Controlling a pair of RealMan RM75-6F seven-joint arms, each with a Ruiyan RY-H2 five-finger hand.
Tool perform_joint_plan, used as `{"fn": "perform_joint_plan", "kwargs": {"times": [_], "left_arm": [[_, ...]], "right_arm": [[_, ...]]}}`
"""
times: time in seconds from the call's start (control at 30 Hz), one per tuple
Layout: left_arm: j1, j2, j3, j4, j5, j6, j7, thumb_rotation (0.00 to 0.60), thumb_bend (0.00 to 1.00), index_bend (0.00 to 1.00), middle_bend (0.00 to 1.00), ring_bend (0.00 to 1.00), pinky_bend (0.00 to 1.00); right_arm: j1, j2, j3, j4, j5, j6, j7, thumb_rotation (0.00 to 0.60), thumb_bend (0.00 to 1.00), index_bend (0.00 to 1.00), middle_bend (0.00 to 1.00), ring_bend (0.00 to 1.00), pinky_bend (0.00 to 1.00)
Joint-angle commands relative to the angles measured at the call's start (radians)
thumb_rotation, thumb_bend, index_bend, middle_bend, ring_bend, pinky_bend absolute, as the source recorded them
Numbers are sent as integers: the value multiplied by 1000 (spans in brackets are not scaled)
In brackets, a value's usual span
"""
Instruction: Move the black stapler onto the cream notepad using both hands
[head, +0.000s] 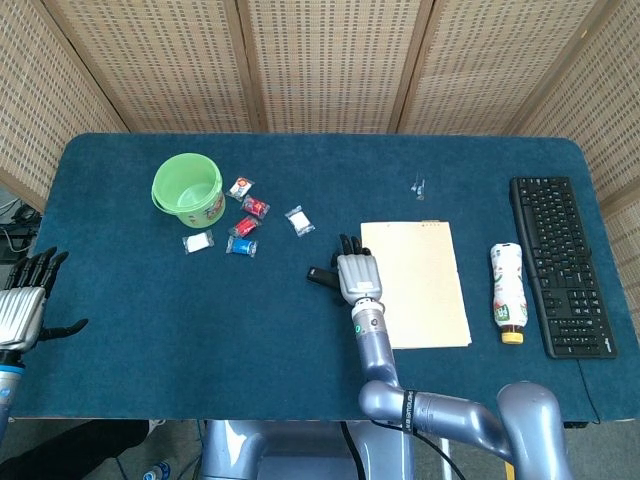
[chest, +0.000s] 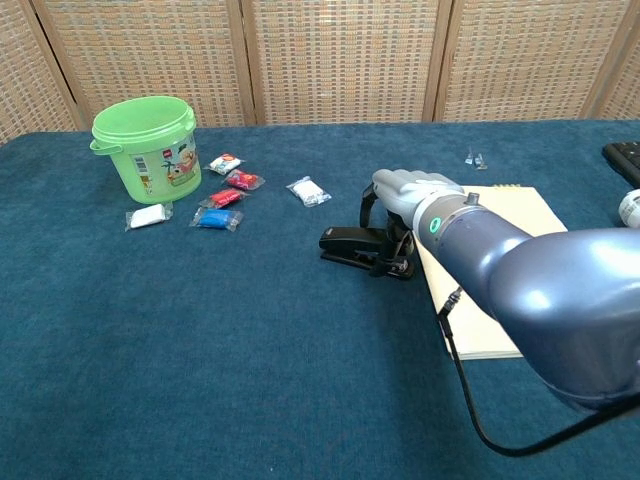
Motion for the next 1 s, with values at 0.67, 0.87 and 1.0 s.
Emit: {"fn": "perform_joint_plan", "kwargs": {"times": [0.67, 0.87, 1.0], "left_arm": [[5, 10, -4, -19, 6, -5, -4, 600, 180, 0, 0, 0, 0], [6, 11, -7, -18, 3, -7, -8, 600, 182, 0, 0, 0, 0], [6, 11, -7, -18, 5, -8, -7, 600, 182, 0, 0, 0, 0]], "right_arm": [[-40, 29, -41, 3, -51, 22, 23, 600, 374, 822, 694, 692, 827], [-44, 65, -34, -41, -48, 41, 1, 600, 368, 832, 705, 703, 837], [-50, 92, -29, -56, -34, 53, -18, 600, 367, 833, 705, 704, 837]]}}
